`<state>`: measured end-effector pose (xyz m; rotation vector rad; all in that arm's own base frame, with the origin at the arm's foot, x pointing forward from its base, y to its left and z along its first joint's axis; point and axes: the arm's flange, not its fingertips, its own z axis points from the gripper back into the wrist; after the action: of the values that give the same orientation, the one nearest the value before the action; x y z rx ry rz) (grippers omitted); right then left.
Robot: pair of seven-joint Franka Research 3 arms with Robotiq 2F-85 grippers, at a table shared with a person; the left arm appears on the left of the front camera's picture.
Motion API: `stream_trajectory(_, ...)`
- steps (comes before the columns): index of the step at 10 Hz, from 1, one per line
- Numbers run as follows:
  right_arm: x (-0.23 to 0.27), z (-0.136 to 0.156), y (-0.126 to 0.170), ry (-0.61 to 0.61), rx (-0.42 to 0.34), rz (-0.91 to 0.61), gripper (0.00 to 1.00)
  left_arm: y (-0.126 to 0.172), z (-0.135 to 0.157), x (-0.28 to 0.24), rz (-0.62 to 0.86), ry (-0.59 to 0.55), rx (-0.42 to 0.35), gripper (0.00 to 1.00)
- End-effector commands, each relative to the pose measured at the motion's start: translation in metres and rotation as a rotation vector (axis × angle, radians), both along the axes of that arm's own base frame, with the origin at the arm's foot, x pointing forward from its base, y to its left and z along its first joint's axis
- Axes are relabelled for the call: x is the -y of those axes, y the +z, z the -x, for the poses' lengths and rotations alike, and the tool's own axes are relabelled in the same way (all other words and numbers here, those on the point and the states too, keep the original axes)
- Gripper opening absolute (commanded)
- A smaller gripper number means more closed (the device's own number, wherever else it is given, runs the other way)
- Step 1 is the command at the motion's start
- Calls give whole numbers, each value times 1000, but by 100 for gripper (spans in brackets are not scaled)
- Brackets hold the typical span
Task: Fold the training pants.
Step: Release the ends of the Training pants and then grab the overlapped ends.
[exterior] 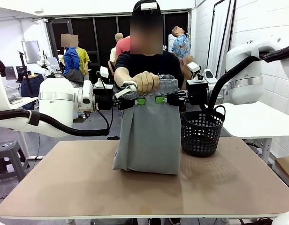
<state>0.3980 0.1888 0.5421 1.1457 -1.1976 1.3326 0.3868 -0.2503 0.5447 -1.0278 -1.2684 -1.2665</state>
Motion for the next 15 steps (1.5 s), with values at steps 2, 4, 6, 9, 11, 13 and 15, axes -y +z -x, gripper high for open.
stream_trajectory(2, 0, 4, 0, 2, 4, -20, 0, 3, 1, 0, 6, 4, -4, 0)
stream_trajectory(4, 0, 4, 0, 2, 4, -20, 0, 3, 1, 0, 6, 4, -4, 0)
stream_trajectory(6, 0, 4, 0, 2, 4, -20, 0, 3, 1, 0, 6, 4, -4, 0)
stream_trajectory(9, 0, 4, 0, 2, 4, -20, 0, 3, 1, 0, 6, 4, -4, 0)
stream_trajectory(11, 0, 4, 0, 2, 4, -20, 0, 3, 1, 0, 6, 4, -4, 0)
stream_trajectory(13, 0, 4, 0, 2, 4, -20, 0, 3, 1, 0, 6, 4, -4, 0)
stream_trajectory(15, 0, 4, 0, 2, 4, -20, 0, 3, 1, 0, 6, 4, -4, 0)
